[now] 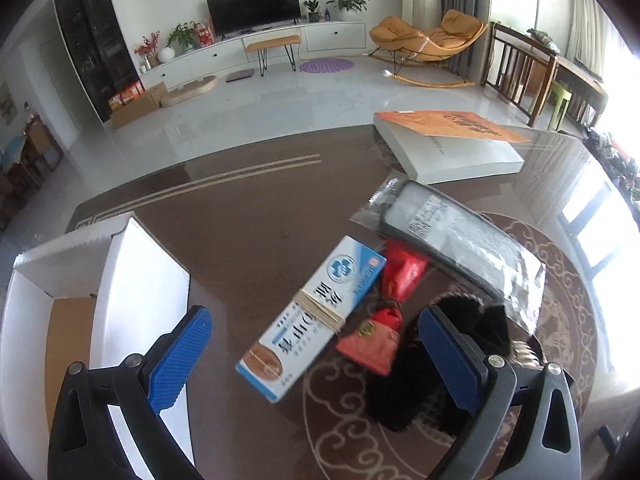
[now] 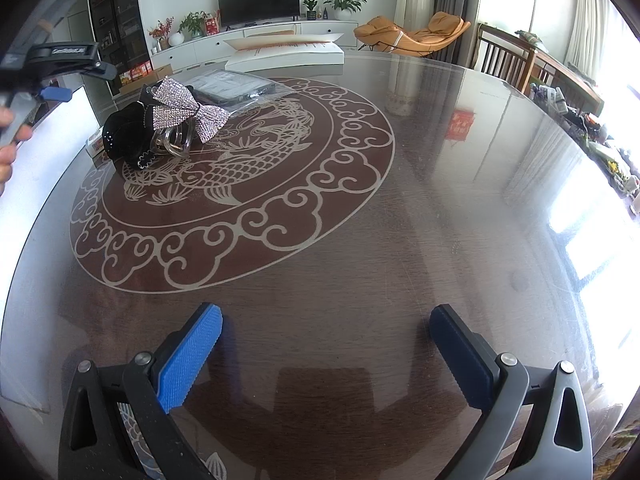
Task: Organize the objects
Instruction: 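Grasp the blue-white nail cream box with the left tool, then lift the nail cream box with the left tool while the right tool approaches the rhinestone bow clip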
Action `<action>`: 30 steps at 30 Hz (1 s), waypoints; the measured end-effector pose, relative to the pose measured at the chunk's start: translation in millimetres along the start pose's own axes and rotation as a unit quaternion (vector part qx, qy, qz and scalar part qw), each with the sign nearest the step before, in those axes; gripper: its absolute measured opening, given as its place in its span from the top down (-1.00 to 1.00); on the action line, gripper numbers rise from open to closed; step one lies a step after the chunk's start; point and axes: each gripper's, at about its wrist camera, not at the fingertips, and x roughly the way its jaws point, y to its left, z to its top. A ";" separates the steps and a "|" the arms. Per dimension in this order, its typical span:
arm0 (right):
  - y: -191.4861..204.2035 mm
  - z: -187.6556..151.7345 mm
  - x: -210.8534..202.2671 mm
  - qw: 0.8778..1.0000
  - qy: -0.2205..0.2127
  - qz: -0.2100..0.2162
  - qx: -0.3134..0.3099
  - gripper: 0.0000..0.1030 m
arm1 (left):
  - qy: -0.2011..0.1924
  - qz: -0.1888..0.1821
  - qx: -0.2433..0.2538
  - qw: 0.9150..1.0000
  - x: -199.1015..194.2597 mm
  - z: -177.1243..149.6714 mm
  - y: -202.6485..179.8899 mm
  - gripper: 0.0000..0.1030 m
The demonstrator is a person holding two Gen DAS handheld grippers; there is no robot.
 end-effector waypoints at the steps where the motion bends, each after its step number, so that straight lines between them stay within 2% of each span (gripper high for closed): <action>1: 0.0 0.0 -0.1 1.000 0.000 0.000 0.000 -1.00 | 0.008 -0.002 -0.006 1.000 13.3 7.1 5.0 -1.00; 4: 0.0 0.0 0.1 1.000 0.000 0.000 0.000 -1.00 | 0.028 -0.022 -0.046 0.998 48.6 7.8 18.8 -1.00; 8: 0.0 0.0 0.0 1.000 0.000 0.000 0.000 -1.00 | 0.057 -0.057 -0.103 0.991 79.6 -18.5 30.4 -1.00; 9: 0.0 0.0 0.0 1.000 0.000 0.000 0.000 -1.00 | 0.046 -0.056 -0.104 0.992 78.4 -23.3 31.9 -0.95; 10: 0.0 0.0 0.0 1.000 0.000 0.000 0.000 -1.00 | 0.033 -0.055 -0.098 0.993 74.4 -27.1 30.7 -0.86; 11: 0.0 0.1 -0.1 1.000 0.000 0.000 0.000 -1.00 | 0.026 -0.049 -0.090 0.994 71.5 -31.7 28.1 -0.66; 12: 0.1 0.2 0.1 1.000 0.000 0.000 0.000 -1.00 | 0.020 -0.039 -0.079 0.996 68.6 -36.1 24.6 -0.33; 14: -0.1 0.0 0.1 1.000 0.000 0.000 0.000 -1.00 | 0.010 -0.020 -0.052 0.998 61.9 -45.3 15.8 0.06; 15: -0.1 0.0 0.0 1.000 0.000 0.000 0.000 -1.00 | 0.005 -0.023 -0.047 0.999 57.7 -50.2 12.6 0.21; 18: 0.0 0.1 0.2 1.000 0.000 0.000 0.000 -1.00 | 0.001 -0.034 -0.057 0.998 39.6 -78.0 7.3 0.22; 21: -0.3 0.3 0.2 1.000 0.000 0.000 0.000 -1.00 | -0.005 -0.033 -0.063 0.997 8.0 -128.4 -3.1 0.22; 26: -0.3 0.4 0.1 1.000 0.000 0.001 0.000 -1.00 | -0.006 -0.034 -0.043 0.998 -52.2 -224.8 -22.7 0.20; 28: -0.4 0.8 0.3 1.000 0.000 0.001 0.000 -1.00 | -0.004 -0.041 -0.037 0.998 -70.2 -252.9 -27.7 0.01; 30: -0.3 0.8 0.3 1.000 0.000 0.001 0.000 -1.00 | 0.015 -0.052 -0.029 0.998 -74.7 -266.3 -33.9 -1.00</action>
